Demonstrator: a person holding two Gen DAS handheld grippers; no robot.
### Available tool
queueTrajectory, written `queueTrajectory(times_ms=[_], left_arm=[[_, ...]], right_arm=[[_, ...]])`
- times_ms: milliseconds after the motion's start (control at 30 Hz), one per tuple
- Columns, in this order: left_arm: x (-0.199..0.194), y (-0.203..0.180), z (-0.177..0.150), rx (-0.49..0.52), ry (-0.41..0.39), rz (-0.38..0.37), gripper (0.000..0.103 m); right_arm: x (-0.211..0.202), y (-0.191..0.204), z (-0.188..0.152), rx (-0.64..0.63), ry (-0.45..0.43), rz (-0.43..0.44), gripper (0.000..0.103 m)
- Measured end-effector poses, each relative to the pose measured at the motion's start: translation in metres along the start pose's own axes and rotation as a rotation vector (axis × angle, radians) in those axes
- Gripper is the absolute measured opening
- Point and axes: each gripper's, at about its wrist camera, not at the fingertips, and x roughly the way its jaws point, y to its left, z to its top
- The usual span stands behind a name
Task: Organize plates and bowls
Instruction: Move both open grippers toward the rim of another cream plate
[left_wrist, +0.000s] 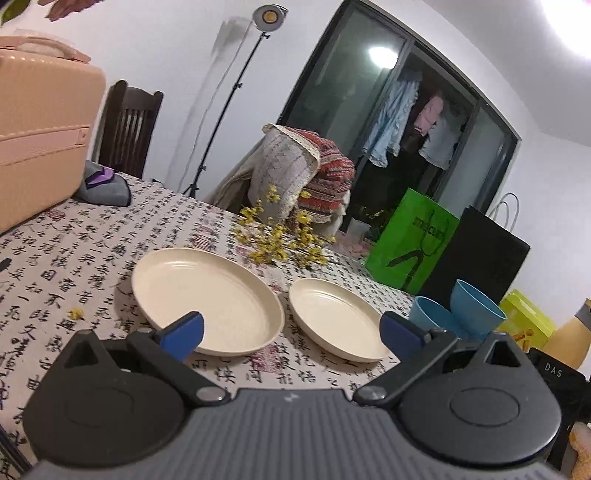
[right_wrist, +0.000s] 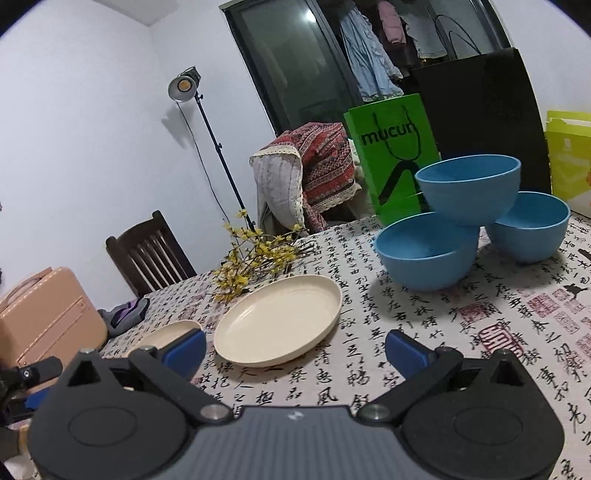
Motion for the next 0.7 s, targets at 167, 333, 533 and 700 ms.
queueTrajectory(times_ms=[167, 333, 533, 700], left_arm=[[-0.004, 0.014, 0.007, -0.016, -0.01, 0.036, 0.103], [-0.002, 0.029, 0.02, -0.027, -0.002, 0.081, 0.103], [0.009, 0.041, 0.04, -0.03, 0.026, 0.12, 0.103], [0.016, 0.048, 0.056, -0.039, 0.037, 0.15, 0.103]], right_arm=[[0.01, 0.018, 0.004, 0.009, 0.022, 0.006, 0.103], [0.022, 0.044, 0.004, 0.0, 0.04, 0.018, 0.103], [0.041, 0.076, 0.005, 0.014, 0.065, 0.021, 0.103], [0.059, 0.095, 0.007, 0.042, 0.088, 0.014, 0.103]])
